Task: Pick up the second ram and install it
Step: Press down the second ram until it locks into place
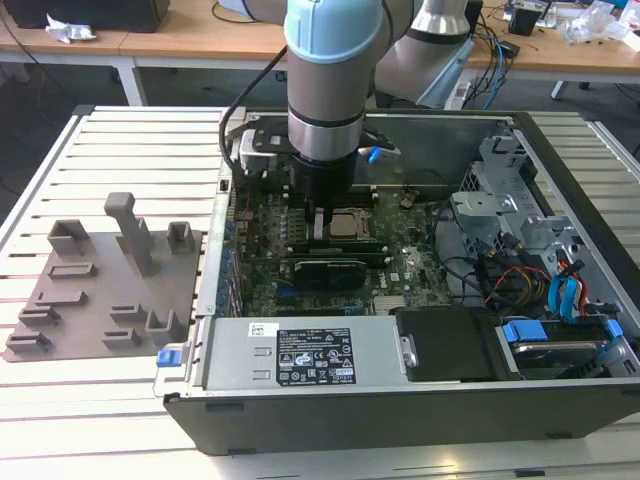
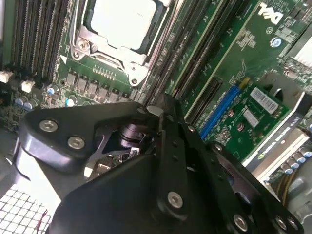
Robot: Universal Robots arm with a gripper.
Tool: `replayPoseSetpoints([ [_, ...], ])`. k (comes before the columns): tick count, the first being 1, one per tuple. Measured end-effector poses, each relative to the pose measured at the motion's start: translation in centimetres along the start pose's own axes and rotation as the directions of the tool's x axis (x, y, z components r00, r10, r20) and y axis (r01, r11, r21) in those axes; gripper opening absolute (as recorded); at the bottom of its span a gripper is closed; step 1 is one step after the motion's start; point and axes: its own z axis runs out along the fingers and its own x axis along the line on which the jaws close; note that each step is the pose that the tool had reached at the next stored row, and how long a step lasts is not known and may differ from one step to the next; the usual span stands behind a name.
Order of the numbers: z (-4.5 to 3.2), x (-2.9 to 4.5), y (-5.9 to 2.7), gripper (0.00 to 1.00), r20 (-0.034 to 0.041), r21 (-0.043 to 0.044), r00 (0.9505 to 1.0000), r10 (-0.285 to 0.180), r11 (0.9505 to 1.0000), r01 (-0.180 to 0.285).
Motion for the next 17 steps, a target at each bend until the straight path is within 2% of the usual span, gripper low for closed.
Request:
replayPoseSetpoints([
  [3, -0.04, -0.02, 0.07, 0.10, 0.0015, 0.0004, 1.0000, 0.000, 1.0000, 0.000],
  [4, -0.29, -0.05, 0.03, 0.10, 0.0031, 0.0012, 1.0000, 0.000, 1.0000, 0.000],
  [5, -1.05, -0.07, -0.16, 0.10, 0.0004, 0.0000, 1.0000, 0.000, 1.0000, 0.000],
  [6, -1.28, -0.15, -0.80, 0.10, 0.0004, -0.0034, 1.0000, 0.000, 1.0000, 0.000],
  [7, -1.31, -0.25, -2.08, 0.10, -0.0006, -0.0129, 1.0000, 0.001, 0.9999, -0.001],
  [9, -1.58, -0.37, -3.29, 0.10, -0.0012, -0.0205, 1.0000, 0.001, 0.9998, -0.001],
  [10, -2.34, -0.41, -3.32, 0.10, -0.0014, -0.0207, 1.0000, 0.001, 0.9998, -0.001],
  [12, -4.60, -0.52, -3.32, 0.10, -0.0011, -0.0206, 1.0000, 0.001, 0.9998, -0.001],
  [17, -4.70, -0.53, -3.32, 0.10, -0.0013, -0.0206, 1.0000, 0.001, 0.9998, -0.001],
])
